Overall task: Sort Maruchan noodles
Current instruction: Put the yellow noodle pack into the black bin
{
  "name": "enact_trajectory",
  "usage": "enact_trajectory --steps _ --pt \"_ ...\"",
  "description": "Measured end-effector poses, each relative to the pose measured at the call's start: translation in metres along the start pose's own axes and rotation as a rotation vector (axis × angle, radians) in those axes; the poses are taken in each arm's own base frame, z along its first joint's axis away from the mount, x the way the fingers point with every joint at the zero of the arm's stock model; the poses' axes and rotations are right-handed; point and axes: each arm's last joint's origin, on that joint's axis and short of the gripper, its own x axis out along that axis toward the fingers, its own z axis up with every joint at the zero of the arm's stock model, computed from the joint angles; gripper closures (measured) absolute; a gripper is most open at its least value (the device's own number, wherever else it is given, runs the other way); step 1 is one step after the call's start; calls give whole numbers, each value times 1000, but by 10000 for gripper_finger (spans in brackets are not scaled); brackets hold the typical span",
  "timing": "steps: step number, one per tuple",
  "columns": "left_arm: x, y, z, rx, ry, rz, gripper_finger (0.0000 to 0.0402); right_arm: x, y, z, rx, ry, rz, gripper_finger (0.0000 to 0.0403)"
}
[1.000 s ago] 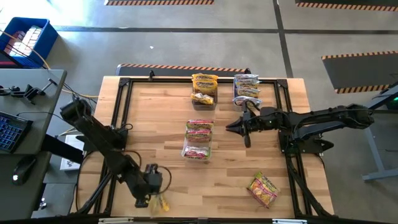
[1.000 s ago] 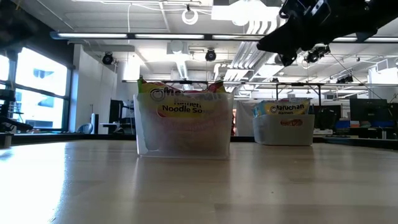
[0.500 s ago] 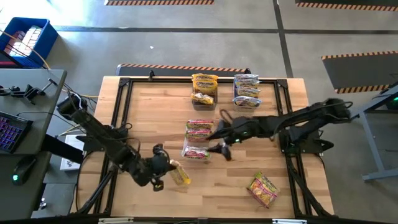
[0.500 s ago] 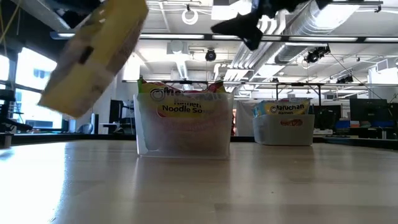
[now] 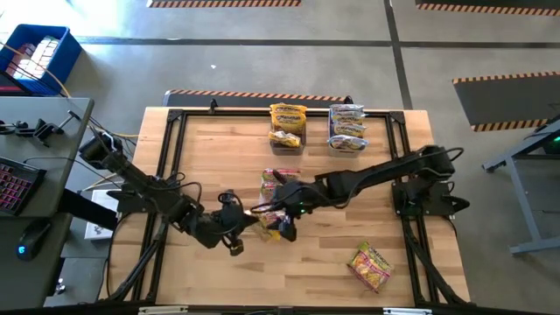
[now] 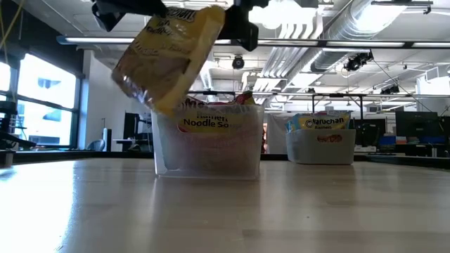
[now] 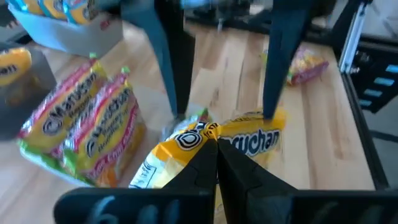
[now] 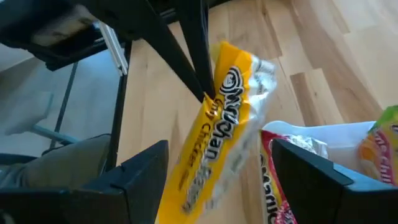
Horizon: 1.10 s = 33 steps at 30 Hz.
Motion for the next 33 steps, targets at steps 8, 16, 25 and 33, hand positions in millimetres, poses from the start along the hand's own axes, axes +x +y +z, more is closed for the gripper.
enact_trajectory --steps 8,16,25,33 --pt "5 1 12 -4 -78 -18 401 11 -2 1 20 -29 -42 135" --pt "4 -1 16 1 -109 -33 401 11 -2 1 -12 -22 -31 142" --pt "3 -3 21 8 -157 -59 401 11 -2 0 -60 -10 -31 236" --pt "2 -5 23 82 -171 -81 363 10 -6 -5 -155 61 -50 325"
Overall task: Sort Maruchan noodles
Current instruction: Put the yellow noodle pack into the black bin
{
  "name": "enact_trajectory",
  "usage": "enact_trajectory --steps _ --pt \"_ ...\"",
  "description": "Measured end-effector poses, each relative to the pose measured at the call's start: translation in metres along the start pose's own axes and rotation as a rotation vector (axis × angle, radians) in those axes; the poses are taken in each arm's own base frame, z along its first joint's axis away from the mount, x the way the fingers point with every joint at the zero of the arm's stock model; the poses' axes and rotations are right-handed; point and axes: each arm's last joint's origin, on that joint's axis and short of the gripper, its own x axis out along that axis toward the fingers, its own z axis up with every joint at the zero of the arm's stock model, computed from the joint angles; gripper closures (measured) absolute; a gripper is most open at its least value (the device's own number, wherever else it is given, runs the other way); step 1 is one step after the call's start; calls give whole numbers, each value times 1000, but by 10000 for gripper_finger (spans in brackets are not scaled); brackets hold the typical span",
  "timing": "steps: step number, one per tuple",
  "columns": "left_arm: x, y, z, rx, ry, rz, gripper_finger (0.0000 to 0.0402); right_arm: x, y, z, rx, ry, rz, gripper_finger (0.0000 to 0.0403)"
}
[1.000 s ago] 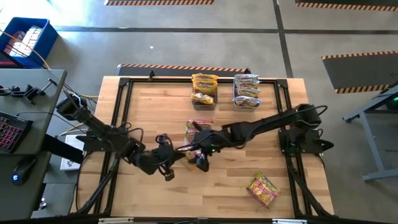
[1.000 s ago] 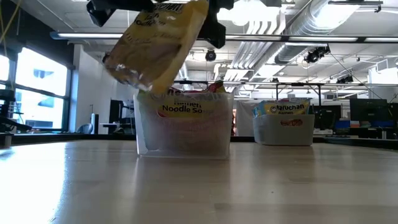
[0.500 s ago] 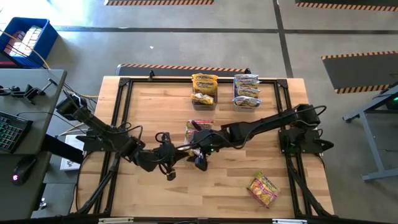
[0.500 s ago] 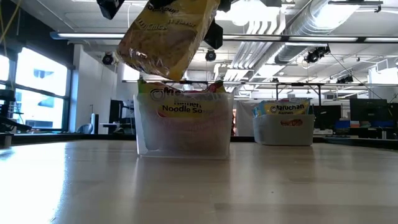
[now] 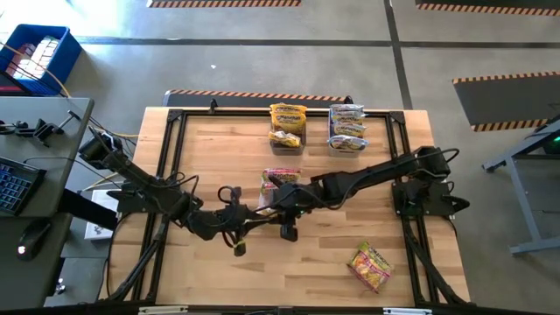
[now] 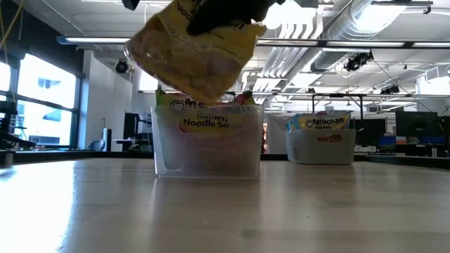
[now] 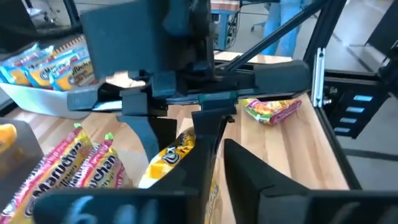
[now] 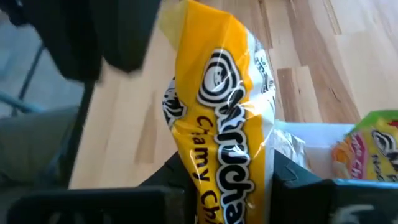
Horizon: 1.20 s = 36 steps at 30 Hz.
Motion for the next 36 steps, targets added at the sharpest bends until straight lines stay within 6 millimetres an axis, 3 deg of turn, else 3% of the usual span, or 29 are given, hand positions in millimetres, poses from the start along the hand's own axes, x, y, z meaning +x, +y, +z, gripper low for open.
enact_trajectory --steps 5,10,18,24,31,36 --pt "3 4 0 45 -1 14 317 -6 -19 3 -40 76 -46 325" --pt "5 12 -20 87 0 -18 288 -26 -52 14 -84 202 -166 315" --pt "2 50 -34 -19 -106 -45 283 -64 -101 44 -89 217 -210 322" --pt "-9 78 -44 -24 -158 -18 304 -89 -120 64 -183 193 -255 322" --pt "-14 119 -79 -157 -251 -100 360 -124 -186 70 -232 171 -371 322" --pt "-17 137 -96 -212 -268 -83 397 -121 -230 62 -226 204 -384 322"
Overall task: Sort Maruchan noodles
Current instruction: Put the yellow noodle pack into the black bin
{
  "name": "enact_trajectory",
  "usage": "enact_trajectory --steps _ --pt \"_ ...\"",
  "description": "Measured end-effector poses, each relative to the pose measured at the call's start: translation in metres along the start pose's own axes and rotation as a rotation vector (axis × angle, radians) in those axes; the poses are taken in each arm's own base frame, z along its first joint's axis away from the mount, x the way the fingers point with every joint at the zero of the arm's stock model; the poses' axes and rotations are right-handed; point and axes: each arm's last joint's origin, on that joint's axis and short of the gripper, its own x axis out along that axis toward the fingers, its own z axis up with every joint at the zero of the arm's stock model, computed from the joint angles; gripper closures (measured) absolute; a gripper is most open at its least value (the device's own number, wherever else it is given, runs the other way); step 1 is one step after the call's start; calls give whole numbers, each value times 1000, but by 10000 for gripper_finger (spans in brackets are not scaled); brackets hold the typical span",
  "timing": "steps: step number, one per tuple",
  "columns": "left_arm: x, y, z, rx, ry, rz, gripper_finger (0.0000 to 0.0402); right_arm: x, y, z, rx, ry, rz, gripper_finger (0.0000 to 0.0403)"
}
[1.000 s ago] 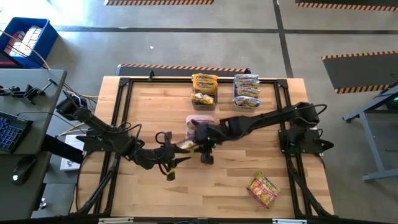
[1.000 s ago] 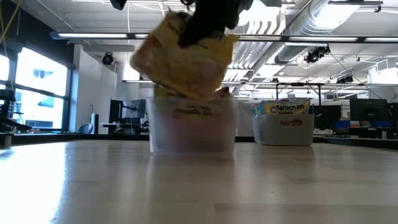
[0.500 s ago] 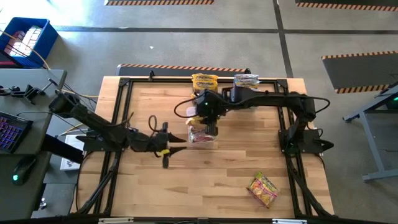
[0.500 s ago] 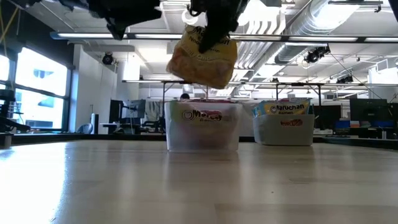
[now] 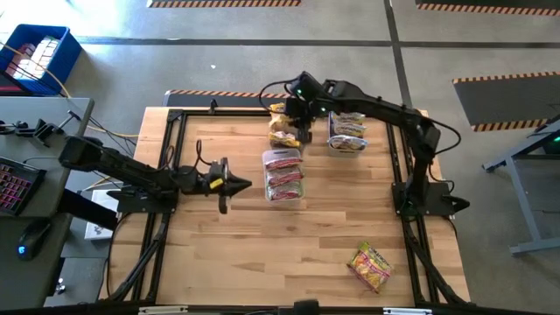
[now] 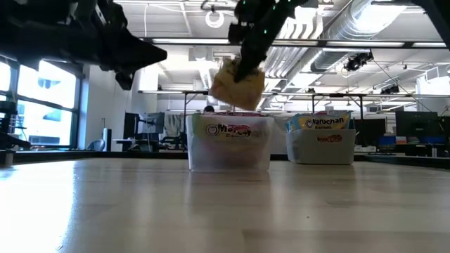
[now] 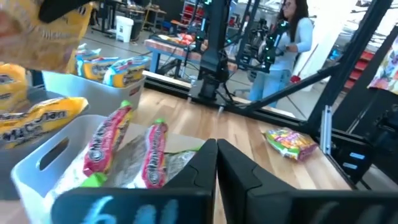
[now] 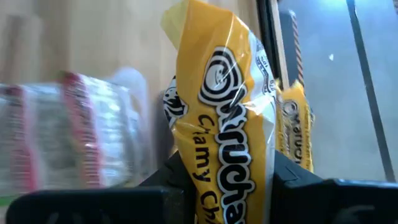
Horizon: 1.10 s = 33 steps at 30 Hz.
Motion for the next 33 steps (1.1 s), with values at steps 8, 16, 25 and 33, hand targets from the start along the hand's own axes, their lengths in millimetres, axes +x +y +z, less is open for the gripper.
enact_trajectory --steps 8,16,25,33 --pt "0 11 -1 0 19 -19 400 54 -27 -20 -41 73 48 322" --pt "1 13 -1 0 20 -18 401 94 -42 -38 -29 134 66 322" --pt "1 14 -1 2 29 -15 401 117 -44 -45 -24 159 63 268" --pt "1 14 -2 2 32 -13 401 105 -44 -32 -45 177 5 203"
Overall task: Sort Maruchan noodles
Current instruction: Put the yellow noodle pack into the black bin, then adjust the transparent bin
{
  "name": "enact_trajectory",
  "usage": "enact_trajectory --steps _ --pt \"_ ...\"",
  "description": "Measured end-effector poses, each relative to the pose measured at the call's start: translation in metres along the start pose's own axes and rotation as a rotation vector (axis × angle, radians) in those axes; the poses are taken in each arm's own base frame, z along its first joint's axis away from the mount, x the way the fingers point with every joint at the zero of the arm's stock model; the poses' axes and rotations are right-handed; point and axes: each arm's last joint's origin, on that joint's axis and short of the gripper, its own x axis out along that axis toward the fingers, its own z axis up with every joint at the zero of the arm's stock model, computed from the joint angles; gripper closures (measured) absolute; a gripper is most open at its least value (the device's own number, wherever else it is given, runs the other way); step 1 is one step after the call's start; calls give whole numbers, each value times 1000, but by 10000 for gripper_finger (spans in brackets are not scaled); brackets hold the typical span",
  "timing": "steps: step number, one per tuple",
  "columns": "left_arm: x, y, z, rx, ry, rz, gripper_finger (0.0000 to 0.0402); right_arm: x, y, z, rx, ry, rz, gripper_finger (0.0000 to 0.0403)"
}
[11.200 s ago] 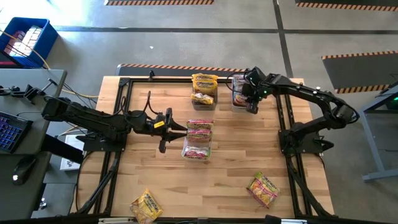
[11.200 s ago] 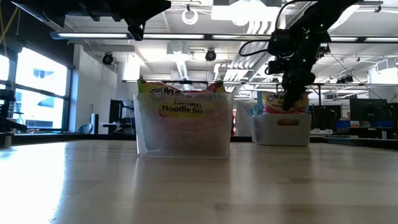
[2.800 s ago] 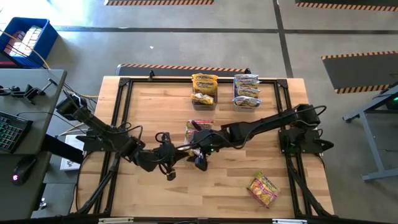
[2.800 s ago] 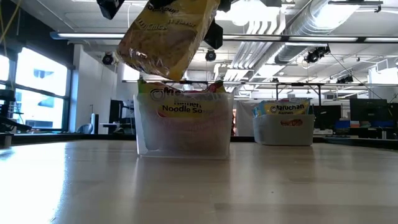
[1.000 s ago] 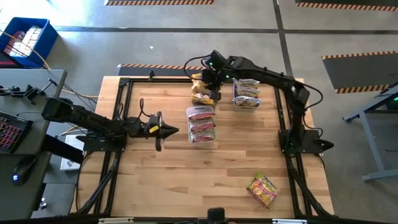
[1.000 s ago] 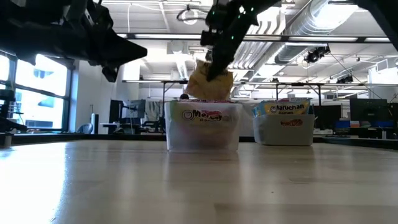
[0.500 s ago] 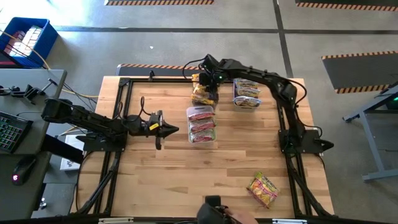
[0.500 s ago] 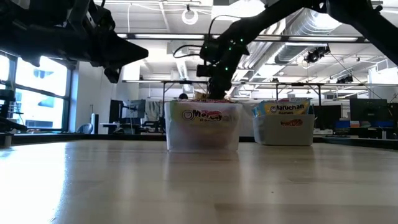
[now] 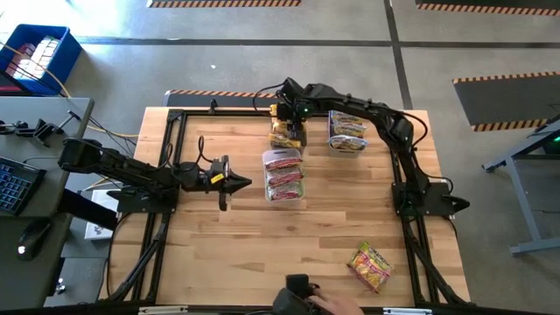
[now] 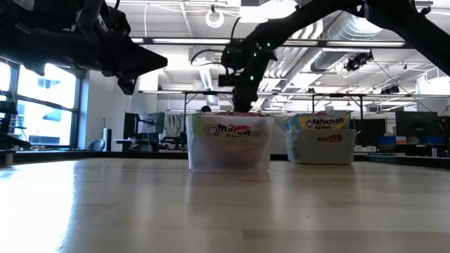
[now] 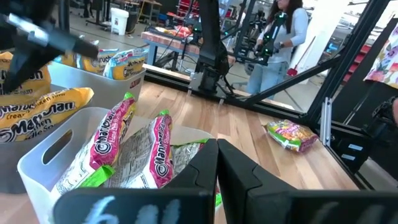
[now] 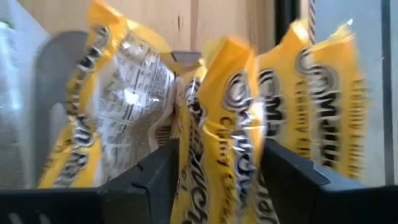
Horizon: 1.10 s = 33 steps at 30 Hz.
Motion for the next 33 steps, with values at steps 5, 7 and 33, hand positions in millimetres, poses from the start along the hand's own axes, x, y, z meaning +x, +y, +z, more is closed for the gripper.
enact_trajectory --steps 5,7,33 --pt "0 0 0 1 -1 1 401 -35 -4 6 7 59 34 202" --pt "0 0 0 2 -2 2 401 -44 -7 5 26 72 54 210" --pt "9 3 -16 6 63 23 401 -80 13 17 -12 -74 -4 388"
